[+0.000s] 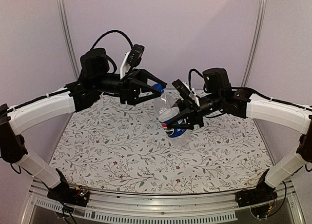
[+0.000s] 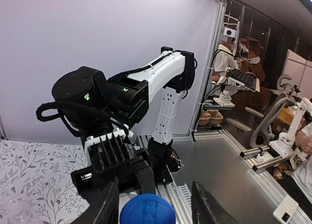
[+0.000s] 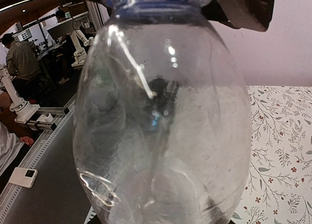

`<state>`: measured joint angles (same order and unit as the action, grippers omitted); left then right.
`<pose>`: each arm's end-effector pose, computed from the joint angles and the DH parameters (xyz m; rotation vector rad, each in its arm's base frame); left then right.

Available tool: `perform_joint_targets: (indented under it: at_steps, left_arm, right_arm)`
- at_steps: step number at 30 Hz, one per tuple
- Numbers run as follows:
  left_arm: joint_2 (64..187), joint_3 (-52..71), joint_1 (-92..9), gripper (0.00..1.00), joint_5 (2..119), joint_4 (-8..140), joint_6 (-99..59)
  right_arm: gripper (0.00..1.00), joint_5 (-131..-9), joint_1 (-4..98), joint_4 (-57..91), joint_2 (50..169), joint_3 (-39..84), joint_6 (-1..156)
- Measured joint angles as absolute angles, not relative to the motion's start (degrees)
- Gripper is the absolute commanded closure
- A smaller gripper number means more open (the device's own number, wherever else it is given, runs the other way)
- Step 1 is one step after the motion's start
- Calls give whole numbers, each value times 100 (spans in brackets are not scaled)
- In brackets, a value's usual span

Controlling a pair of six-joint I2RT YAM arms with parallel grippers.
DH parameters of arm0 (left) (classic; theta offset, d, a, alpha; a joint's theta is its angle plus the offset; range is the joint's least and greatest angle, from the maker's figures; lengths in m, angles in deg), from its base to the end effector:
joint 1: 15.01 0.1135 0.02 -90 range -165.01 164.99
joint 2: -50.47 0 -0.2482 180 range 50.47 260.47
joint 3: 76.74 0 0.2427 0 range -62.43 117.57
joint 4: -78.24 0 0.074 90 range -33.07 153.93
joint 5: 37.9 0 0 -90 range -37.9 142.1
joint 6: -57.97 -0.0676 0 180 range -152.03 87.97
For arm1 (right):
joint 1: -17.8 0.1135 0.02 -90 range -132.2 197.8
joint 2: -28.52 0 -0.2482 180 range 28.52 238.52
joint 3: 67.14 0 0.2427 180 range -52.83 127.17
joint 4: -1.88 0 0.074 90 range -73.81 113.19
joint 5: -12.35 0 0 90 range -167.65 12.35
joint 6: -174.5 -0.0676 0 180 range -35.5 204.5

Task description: Unscrew the bottle caps

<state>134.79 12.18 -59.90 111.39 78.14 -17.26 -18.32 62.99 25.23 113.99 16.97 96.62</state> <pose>0.2038 -0.2850 0.3885 1.2830 1.2100 -1.5496 0.1995 0.2833 0.3098 -1.5299 1.3440 1.3933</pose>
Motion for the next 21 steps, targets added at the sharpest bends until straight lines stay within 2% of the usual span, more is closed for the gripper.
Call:
perform_joint_targets:
  at_steps: [5,11,19,21]
  left_arm:
    - [13479,1218,-5983,54,11169,7860,-1700]
    - [13479,1218,-5974,61,11167,7932,-1687]
    - [13479,1191,-5935,74,11115,7963,-1674]
    - [13474,1185,-5924,81,11047,7967,-1717]
  right_arm:
    - [58,-1810,6305,2523,11399,1697,9717]
    - [59,-1793,6305,2523,11401,1697,9734]
    - [59,-1801,6305,2529,11410,1697,9741]
    - [59,-1854,6305,2534,11410,1697,9734]
